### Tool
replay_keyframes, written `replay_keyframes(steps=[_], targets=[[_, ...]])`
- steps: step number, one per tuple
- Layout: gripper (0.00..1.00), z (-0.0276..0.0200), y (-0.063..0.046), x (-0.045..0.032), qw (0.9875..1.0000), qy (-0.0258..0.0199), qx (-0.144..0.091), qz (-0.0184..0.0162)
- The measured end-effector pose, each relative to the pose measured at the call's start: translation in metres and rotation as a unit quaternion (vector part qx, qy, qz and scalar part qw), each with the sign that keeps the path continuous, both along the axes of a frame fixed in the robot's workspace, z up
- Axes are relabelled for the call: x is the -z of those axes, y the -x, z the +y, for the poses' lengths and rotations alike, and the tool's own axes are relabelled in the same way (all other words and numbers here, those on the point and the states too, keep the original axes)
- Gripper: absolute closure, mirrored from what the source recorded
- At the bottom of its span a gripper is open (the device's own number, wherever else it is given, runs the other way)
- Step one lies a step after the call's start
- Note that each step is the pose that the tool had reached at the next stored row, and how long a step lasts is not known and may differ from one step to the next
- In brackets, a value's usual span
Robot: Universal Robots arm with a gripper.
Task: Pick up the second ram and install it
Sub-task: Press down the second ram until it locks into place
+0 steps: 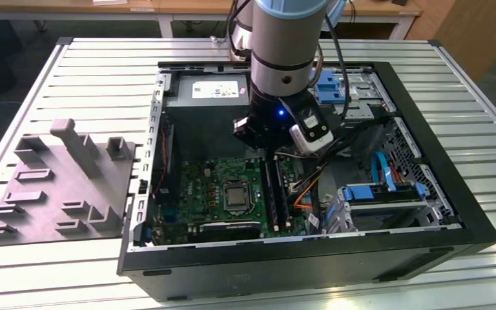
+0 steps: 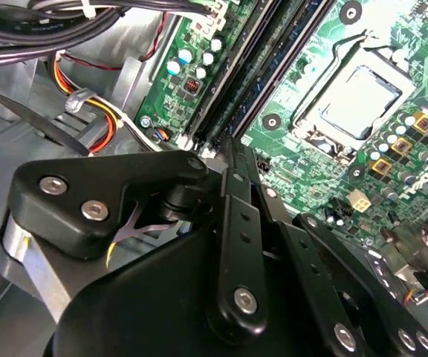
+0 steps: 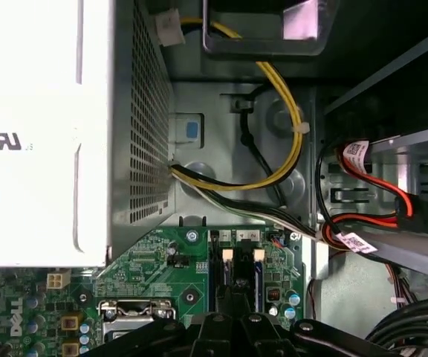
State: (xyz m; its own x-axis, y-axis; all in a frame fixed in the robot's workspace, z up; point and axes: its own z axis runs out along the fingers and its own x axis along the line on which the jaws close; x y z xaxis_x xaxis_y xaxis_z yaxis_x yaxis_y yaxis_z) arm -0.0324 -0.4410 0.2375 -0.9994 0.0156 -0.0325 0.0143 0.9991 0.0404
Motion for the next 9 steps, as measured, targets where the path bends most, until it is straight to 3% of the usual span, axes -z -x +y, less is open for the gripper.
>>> replay_keyframes(steps=[3,9], targets=[[0.9,-0.0033,0.0,-0.0001,1.0,0.0001,0.0,0.0001],[0.9,-0.0157,0.0,-0.0002,1.0,0.0001,0.0,0.0001]])
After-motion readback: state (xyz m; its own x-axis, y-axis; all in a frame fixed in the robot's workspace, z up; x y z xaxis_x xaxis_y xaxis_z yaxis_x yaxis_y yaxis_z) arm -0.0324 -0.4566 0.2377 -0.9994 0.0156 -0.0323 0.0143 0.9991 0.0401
